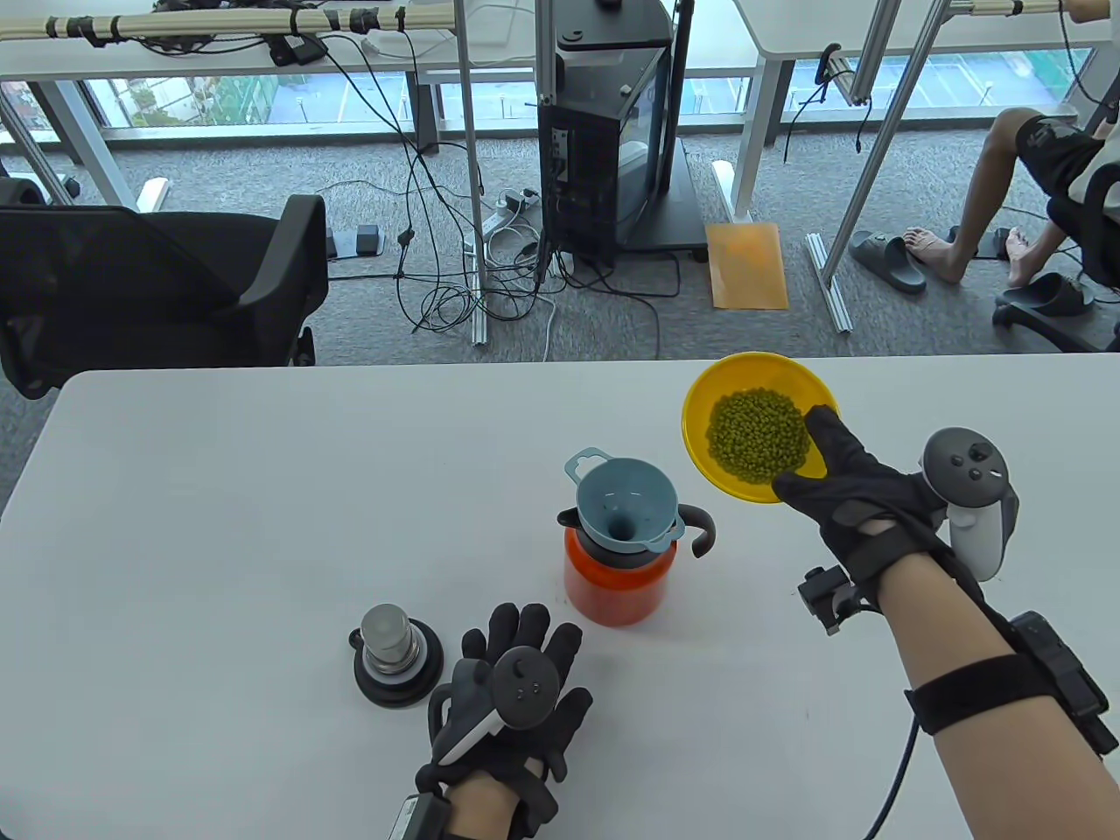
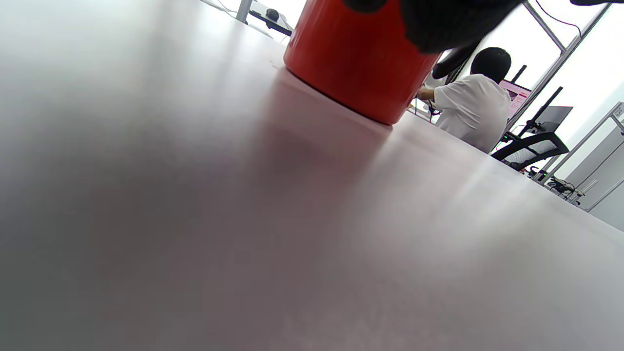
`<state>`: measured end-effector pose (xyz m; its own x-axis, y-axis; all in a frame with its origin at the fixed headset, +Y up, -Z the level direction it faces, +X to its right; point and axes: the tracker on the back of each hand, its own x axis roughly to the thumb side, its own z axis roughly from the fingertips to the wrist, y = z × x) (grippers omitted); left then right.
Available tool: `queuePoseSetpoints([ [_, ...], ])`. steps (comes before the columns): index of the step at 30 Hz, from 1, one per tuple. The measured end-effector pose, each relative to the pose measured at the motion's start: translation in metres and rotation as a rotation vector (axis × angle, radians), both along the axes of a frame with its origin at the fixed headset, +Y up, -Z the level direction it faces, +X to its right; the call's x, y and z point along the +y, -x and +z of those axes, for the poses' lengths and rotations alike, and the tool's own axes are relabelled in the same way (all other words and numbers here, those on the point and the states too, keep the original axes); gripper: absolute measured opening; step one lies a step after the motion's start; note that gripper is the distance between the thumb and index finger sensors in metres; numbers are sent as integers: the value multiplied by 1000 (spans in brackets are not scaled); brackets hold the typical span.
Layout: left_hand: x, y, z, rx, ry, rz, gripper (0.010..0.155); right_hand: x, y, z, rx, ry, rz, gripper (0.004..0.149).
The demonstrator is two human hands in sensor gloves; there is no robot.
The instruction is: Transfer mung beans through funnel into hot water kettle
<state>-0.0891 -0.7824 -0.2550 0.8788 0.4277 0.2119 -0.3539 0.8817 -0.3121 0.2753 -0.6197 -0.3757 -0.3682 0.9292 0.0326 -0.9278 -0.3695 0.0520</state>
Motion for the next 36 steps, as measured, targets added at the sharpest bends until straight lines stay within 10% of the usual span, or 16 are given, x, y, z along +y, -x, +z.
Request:
queuePoseSetpoints([
  [36, -1, 0, -1, -25, 2, 38, 76, -5, 99, -10, 204, -279, 352, 99],
])
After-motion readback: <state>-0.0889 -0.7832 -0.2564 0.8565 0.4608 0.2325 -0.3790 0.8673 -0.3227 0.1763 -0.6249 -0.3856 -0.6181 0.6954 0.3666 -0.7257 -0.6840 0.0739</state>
